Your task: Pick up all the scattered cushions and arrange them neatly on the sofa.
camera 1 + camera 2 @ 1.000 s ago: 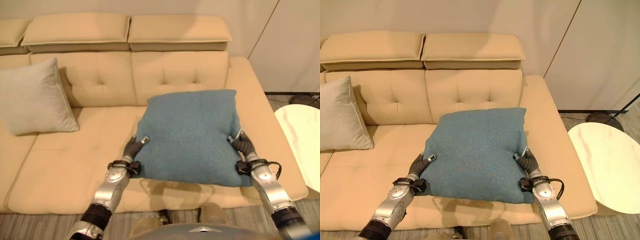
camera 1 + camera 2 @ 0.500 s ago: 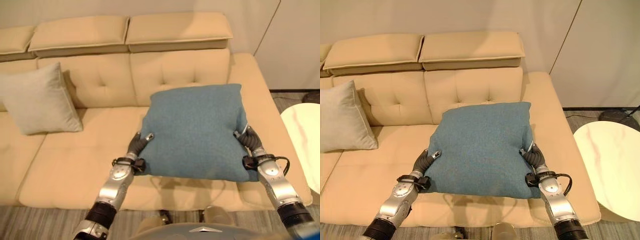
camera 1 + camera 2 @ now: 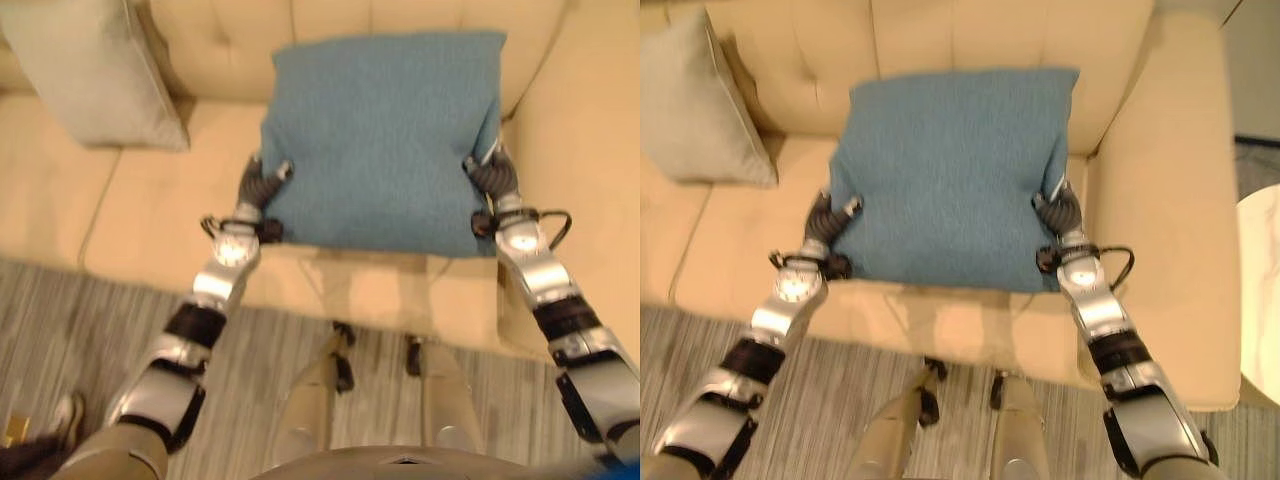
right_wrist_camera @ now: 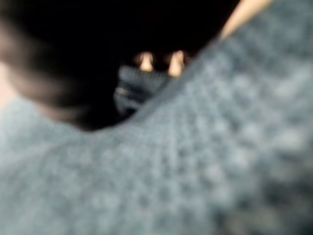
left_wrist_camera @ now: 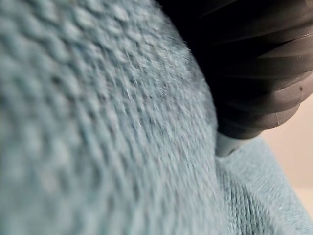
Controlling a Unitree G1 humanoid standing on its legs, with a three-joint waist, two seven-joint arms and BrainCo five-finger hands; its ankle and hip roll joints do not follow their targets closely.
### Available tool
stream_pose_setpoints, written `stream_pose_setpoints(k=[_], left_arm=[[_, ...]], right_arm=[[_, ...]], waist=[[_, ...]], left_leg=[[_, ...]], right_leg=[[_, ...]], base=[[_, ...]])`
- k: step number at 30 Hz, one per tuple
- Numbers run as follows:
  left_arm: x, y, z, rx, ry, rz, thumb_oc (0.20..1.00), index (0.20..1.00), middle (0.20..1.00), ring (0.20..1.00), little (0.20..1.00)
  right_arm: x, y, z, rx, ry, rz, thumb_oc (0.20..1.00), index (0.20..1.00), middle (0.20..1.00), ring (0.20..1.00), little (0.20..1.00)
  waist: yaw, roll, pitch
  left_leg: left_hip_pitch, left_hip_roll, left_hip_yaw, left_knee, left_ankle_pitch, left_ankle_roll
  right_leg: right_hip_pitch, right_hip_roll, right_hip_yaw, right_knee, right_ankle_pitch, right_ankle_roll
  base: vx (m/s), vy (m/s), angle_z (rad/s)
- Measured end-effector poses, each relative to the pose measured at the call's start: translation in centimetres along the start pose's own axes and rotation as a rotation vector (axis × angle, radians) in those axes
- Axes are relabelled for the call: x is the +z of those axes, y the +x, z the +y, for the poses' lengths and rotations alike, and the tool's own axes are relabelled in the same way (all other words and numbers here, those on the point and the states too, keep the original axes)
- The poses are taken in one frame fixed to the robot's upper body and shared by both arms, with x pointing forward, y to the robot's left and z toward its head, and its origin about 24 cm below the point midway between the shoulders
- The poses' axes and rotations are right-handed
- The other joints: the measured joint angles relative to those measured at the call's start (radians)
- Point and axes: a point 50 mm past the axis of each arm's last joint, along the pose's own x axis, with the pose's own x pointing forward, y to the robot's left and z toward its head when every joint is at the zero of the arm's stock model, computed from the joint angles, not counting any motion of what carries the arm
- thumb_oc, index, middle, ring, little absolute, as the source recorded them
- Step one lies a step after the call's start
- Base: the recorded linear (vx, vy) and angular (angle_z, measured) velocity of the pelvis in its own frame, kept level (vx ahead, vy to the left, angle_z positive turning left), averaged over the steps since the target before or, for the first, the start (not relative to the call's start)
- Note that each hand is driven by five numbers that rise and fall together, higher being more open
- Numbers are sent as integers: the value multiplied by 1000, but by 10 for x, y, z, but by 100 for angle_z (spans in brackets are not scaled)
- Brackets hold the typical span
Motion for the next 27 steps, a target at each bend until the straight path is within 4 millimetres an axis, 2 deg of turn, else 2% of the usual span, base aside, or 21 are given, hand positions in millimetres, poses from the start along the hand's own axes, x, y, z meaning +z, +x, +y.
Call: stream_pose_setpoints(k=[2, 5, 10, 14, 17, 21, 25, 27], left_arm=[[9, 13, 2, 1, 65, -23, 200, 200, 200, 200, 200], [23, 28, 5, 12, 113, -55, 200, 200, 200, 200, 200], [48, 54, 10, 26, 193, -95, 200, 200, 200, 200, 200], [77, 68, 12, 59, 206, -168, 200, 200, 200, 200, 200], [94, 74, 12, 76, 201, -214, 200, 200, 200, 200, 200], [137, 86, 13, 108, 244, -322, 200, 200, 200, 200, 200], [152, 88, 11, 159, 317, -395, 200, 200, 200, 200, 200], [164, 88, 14, 198, 350, -450, 200, 200, 200, 200, 200]], right_arm=[[3, 8, 2, -8, -29, 1, 200, 200, 200, 200, 200], [14, 24, 0, -28, -56, -17, 200, 200, 200, 200, 200], [30, 43, 0, -41, -83, -32, 200, 200, 200, 200, 200], [50, 56, -7, -79, -92, -73, 200, 200, 200, 200, 200], [62, 62, -12, -107, -93, -104, 200, 200, 200, 200, 200], [92, 74, -29, -185, -117, -180, 200, 200, 200, 200, 200], [102, 75, -31, -252, -134, -220, 200, 200, 200, 200, 200], [113, 77, -34, -296, -150, -267, 200, 200, 200, 200, 200]], waist=[[1, 1, 15], [4, 4, 24], [5, 5, 44], [2, 4, 58], [-1, 4, 58], [-9, 4, 58], [-11, 4, 57], [-14, 4, 57]], left_leg=[[-13, -4, -15, -39, 28, 1], [-59, -10, -10, -56, 57, 24], [-82, -13, -14, -70, 65, 34], [-82, -11, -24, -76, 65, 34], [-82, -11, -25, -80, 65, 34], [-108, -11, -26, -79, 65, 34], [-117, -12, -25, -79, 65, 34], [-147, -12, -24, -73, 65, 34]], right_leg=[[-21, 2, 1, -22, 12, 17], [-71, 0, 1, -20, 28, 6], [-99, 2, 7, -23, 31, 5], [-101, 6, 10, -27, 30, 7], [-103, 7, 10, -27, 29, 8], [-133, 14, 20, -23, 29, 8], [-148, 14, 31, -20, 29, 9], [-180, 16, 35, -13, 29, 9]], base=[[12, -15, 10], [-19, -5, 2], [0, 0, 0], [0, 0, 0], [14, -6, 0], [16, 2, -2], [16, 16, -4], [2, 0, -2]])
